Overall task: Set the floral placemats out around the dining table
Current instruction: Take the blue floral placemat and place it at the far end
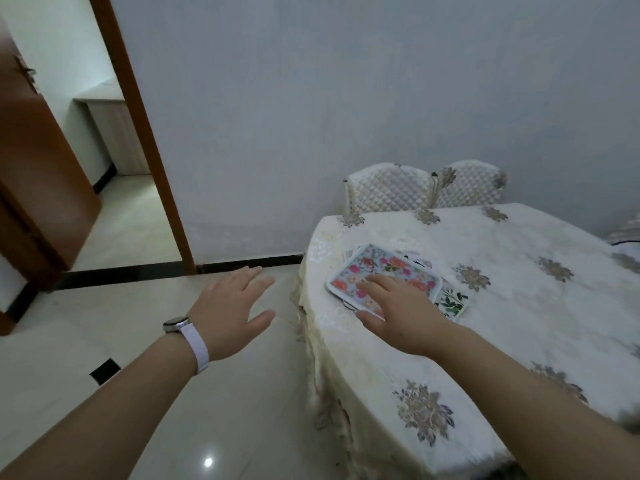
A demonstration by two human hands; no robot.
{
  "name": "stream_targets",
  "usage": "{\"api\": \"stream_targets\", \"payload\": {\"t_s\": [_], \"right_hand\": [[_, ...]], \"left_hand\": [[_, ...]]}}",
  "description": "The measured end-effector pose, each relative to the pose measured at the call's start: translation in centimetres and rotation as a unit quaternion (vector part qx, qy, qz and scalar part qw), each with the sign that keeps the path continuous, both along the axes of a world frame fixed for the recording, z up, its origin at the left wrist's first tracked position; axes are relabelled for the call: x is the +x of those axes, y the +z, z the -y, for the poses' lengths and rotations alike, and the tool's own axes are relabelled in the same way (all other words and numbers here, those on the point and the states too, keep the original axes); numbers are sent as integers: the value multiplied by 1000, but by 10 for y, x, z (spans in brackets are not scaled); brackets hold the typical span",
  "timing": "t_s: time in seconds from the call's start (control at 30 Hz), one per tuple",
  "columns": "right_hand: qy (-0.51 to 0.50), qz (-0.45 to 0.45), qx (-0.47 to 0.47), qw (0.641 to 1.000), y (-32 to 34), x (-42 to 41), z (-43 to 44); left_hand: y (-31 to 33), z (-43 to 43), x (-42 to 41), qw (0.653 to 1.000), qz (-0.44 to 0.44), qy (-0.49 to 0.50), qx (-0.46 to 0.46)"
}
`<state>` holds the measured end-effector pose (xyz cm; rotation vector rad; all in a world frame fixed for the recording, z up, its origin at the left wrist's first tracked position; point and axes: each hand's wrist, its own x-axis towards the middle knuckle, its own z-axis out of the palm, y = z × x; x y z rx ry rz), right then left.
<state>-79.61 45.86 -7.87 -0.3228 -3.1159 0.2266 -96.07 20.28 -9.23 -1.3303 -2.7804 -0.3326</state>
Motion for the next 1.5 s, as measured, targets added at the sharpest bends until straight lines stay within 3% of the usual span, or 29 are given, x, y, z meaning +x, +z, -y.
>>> {"api": "stream_targets", "payload": {"t_s": [0.27,0.7,0.93,1.17,1.4,1.5], "right_hand": [[-52,46,-17,997,-61,-51,-71],[-195,52,-182,962,-129,-99,-148],[-351,40,-261,898,-155,-83,-178],[-461,73,-295,834,-179,-65,-200],[-554,63,-334,760,-193,-85,-190],[-593,15,-353,724,-199,-98,-188]], "left_hand": [[-55,-76,-75,999,15,-22,-24],[-92,-207,-148,988,108,-85,-65],[-122,-253,-164,966,244,-63,-61],[-155,-290,-191,942,280,-127,-132],[-176,-332,-215,899,418,-86,-95],[-184,-346,-219,871,483,-54,-75]]}}
